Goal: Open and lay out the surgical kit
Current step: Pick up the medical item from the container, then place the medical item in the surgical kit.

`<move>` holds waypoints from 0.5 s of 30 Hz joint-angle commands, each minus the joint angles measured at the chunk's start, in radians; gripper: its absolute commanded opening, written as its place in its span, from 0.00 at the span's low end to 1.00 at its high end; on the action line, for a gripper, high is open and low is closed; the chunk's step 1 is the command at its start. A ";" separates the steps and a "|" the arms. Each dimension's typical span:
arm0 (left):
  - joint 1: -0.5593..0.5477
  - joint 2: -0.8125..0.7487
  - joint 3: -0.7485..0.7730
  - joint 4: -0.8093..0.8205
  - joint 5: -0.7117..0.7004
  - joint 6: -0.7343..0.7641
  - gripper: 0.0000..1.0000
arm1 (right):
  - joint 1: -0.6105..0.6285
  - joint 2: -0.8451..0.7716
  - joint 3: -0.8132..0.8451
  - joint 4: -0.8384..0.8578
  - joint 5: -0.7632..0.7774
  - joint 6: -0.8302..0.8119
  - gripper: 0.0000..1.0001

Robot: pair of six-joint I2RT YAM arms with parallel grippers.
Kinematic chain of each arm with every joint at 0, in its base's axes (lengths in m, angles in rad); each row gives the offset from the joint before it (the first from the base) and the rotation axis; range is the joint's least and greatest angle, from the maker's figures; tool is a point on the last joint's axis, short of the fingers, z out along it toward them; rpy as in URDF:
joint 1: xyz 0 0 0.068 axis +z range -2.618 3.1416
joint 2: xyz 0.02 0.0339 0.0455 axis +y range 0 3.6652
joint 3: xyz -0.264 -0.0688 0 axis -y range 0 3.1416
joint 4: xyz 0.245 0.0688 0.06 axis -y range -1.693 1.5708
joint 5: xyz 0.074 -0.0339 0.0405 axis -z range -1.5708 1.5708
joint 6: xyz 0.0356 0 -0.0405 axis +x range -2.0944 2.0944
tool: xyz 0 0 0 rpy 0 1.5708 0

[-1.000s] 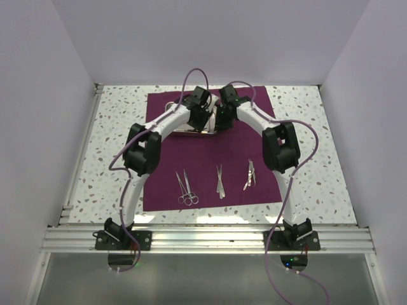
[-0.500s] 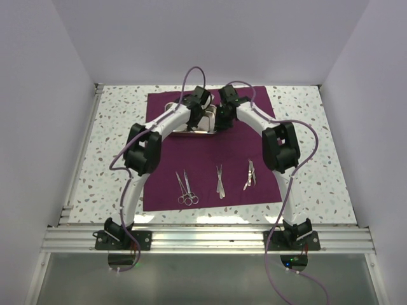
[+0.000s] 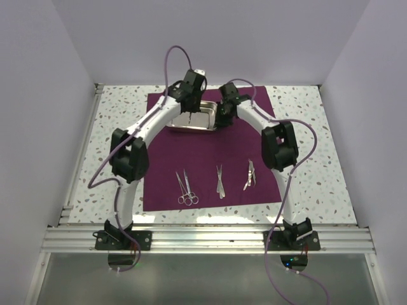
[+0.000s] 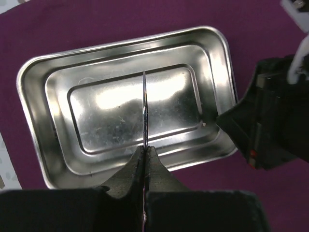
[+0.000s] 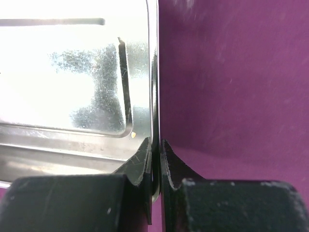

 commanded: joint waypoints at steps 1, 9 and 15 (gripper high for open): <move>0.008 -0.218 -0.048 -0.011 -0.014 -0.161 0.00 | -0.023 0.097 0.042 -0.054 0.052 -0.018 0.00; -0.033 -0.485 -0.348 -0.141 0.045 -0.370 0.00 | -0.039 0.208 0.284 -0.203 0.190 -0.149 0.00; -0.083 -0.677 -0.684 -0.095 0.100 -0.503 0.00 | -0.067 0.119 0.153 -0.199 0.248 -0.184 0.63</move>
